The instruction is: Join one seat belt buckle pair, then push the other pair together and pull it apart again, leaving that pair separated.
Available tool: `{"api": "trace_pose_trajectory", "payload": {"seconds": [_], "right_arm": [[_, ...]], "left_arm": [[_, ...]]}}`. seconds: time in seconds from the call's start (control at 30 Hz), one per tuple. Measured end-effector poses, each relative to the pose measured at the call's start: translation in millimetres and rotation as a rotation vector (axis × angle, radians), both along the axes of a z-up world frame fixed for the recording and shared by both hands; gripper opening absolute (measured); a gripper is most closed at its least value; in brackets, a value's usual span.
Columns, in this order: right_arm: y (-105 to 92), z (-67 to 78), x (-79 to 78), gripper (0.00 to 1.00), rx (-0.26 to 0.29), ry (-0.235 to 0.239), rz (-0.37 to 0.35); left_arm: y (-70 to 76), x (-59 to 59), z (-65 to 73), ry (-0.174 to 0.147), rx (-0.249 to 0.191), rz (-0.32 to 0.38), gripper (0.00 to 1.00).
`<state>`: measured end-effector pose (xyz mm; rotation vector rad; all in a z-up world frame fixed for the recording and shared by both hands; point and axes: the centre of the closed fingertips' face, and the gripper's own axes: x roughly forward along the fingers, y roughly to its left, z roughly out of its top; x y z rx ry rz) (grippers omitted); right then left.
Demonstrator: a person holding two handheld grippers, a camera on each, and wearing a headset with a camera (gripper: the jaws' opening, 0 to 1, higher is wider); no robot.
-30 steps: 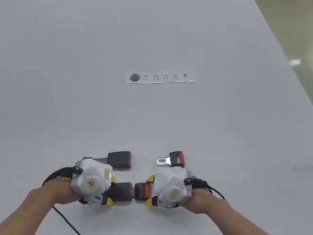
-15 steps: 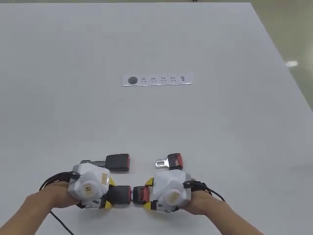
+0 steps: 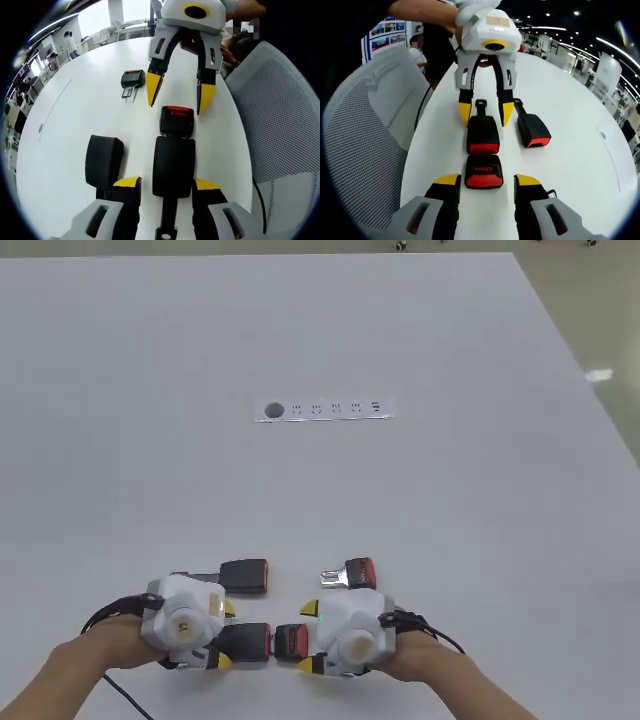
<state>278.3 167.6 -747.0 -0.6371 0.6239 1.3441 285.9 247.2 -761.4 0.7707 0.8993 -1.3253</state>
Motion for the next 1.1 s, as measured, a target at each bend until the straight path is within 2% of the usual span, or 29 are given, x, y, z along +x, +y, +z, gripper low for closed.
{"api": "trace_pose_trajectory", "payload": {"seconds": [0.1, 0.27, 0.5, 0.57, 0.8, 0.9, 1.03, 1.1], "right_arm": [[-0.2, 1.0, 3.2, 0.42, -0.001, -0.007, 0.001], [-4.3, 9.0, 9.9, 0.45, 0.001, -0.019, -0.004], [-13.1, 10.0, 22.9, 0.47, -0.002, -0.03, -0.019], [-17.0, 11.9, 25.6, 0.47, -0.004, -0.032, -0.024], [-30.3, 14.0, 38.6, 0.48, -0.009, -0.039, -0.05], [-36.6, 15.9, 44.6, 0.49, -0.012, -0.043, -0.061], [-47.5, 20.3, 55.7, 0.49, -0.017, -0.054, -0.083], [-52.9, 22.7, 61.3, 0.49, -0.018, -0.058, -0.094]], "left_arm": [[-0.4, 0.4, 8.0, -0.001, -0.006, 0.006, 0.42], [2.1, 5.8, 12.9, -0.004, -0.028, 0.026, 0.44], [-1.5, 6.3, 24.0, 0.004, -0.051, 0.045, 0.47], [-0.2, 8.9, 22.2, 0.004, -0.055, 0.048, 0.47], [3.6, 24.4, 29.5, -0.01, -0.068, 0.057, 0.47], [1.0, 31.8, 35.7, -0.02, -0.073, 0.063, 0.48], [2.9, 47.8, 38.6, -0.034, -0.078, 0.071, 0.48], [-1.5, 50.2, 42.1, -0.032, -0.082, 0.072, 0.48]]}}
